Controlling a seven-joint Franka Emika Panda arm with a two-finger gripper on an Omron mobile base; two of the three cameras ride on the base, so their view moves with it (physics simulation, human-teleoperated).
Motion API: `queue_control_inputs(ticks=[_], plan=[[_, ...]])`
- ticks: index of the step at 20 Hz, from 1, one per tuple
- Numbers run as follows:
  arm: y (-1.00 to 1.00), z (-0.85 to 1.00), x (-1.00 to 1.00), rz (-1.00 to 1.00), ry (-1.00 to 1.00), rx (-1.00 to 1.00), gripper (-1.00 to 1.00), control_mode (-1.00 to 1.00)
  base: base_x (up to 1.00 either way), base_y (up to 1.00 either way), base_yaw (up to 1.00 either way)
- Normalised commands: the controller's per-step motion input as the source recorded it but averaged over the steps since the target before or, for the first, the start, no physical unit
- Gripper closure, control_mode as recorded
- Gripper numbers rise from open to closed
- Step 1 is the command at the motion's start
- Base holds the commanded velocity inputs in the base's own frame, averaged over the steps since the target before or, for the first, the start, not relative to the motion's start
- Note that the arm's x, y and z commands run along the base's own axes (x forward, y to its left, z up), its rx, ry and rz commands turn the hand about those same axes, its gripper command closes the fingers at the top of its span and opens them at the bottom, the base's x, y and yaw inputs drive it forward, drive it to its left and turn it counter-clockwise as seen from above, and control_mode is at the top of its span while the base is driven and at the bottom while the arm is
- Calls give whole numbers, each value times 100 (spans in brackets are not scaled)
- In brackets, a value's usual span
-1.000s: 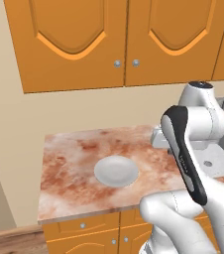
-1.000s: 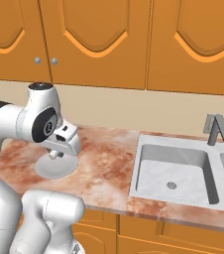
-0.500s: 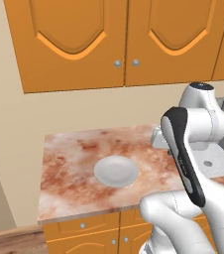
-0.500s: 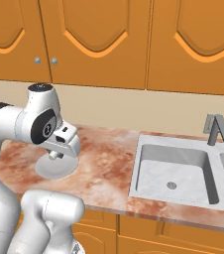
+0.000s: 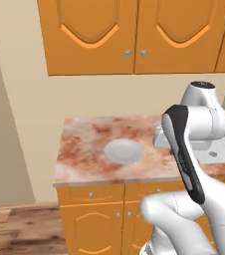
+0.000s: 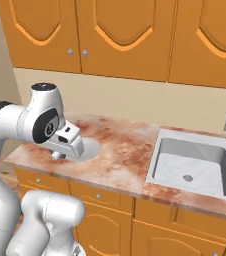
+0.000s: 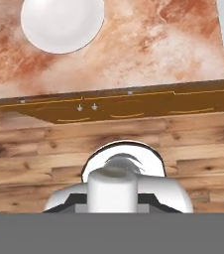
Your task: Pick up the marshmallow and place it in the cup of hot chocolate on the dining counter.
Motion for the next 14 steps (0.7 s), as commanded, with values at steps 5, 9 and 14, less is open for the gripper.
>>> queue_control_inputs(ticks=[5,9,14], plan=[[0,0,0,0,0,0,100,100,-84,37,74],[0,0,0,0,0,0,100,100,-49,28,97],[0,0,0,0,0,0,100,100,-16,3,100]])
